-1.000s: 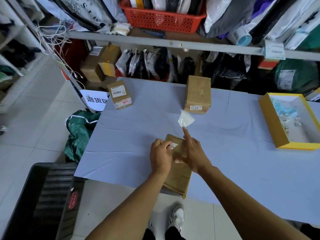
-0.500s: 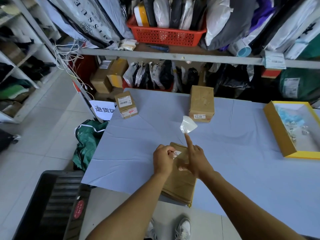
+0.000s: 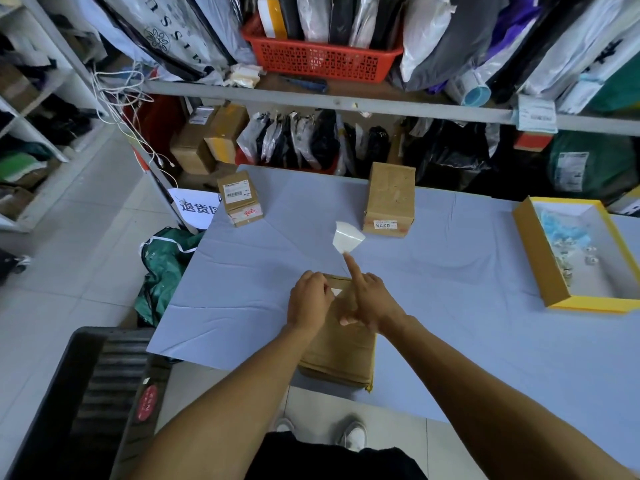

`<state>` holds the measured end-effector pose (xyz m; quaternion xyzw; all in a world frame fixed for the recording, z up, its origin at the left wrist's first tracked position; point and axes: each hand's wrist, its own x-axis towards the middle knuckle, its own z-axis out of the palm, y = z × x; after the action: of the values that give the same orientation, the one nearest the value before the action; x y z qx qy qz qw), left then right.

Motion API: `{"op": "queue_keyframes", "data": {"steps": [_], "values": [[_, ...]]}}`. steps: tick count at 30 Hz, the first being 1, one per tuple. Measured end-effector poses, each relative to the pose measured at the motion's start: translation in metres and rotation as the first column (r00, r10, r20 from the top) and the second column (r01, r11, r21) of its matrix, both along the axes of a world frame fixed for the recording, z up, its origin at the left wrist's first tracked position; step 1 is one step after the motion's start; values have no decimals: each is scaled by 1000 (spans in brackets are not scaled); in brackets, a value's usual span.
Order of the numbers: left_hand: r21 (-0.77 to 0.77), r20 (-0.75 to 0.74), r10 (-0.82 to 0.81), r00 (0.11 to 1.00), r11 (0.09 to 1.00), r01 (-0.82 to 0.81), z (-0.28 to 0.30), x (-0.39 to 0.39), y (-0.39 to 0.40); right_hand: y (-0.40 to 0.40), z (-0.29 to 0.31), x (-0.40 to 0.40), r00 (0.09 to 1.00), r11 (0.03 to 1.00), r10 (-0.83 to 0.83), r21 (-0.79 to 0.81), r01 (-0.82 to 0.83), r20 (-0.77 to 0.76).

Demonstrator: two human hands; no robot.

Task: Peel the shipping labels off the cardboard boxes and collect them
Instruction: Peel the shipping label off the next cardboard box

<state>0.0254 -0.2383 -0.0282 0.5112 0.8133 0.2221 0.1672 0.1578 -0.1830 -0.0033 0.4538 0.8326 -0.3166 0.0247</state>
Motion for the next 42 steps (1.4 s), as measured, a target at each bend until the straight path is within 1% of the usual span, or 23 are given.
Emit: {"op": "queue_keyframes", "data": {"steps": [4,7,10,13,15,17,20,23,26,29,33,38,42], "values": [[-105,-135,-64,989,993,50,-1,5,6,7,0,0,1000,1000,24,-10,-24,21],[-150,-170,-110,979,985,84,0,3,6,11,-3,1,999,1000,29,-9,-29,28],[-129,-88,-127,988,985,115,1,-2,4,11,-5,2,999,1000,15,0,-15,42],[-39,34,-125,992,991,126,1,-9,-2,-3,-2,5,990,991,-77,120,62,118],[19,94,-105,990,994,103,-3,-13,-6,-19,-2,8,984,968,-157,213,136,84],[25,110,-81,991,997,79,-6,-15,-8,-34,-7,11,982,951,-189,249,184,-6],[-35,135,-60,989,997,65,-3,-13,-3,-42,-13,10,961,942,-250,198,269,-117],[-114,192,-50,980,991,72,5,-16,3,-39,-10,8,945,937,-299,147,318,-136],[-124,253,-97,963,984,132,8,-23,3,-39,-7,7,942,941,-306,108,321,-135],[-81,241,-128,962,985,151,7,-27,-3,-40,-5,7,956,959,-260,80,273,-139],[-34,194,-92,977,994,100,3,-22,-5,-43,-1,8,968,972,-218,58,227,-125],[-28,194,-58,979,997,65,3,-18,-4,-46,0,6,968,968,-230,82,239,-102],[-21,206,-101,973,994,108,4,-21,-6,-43,-1,3,968,965,-244,79,248,-62]]}}
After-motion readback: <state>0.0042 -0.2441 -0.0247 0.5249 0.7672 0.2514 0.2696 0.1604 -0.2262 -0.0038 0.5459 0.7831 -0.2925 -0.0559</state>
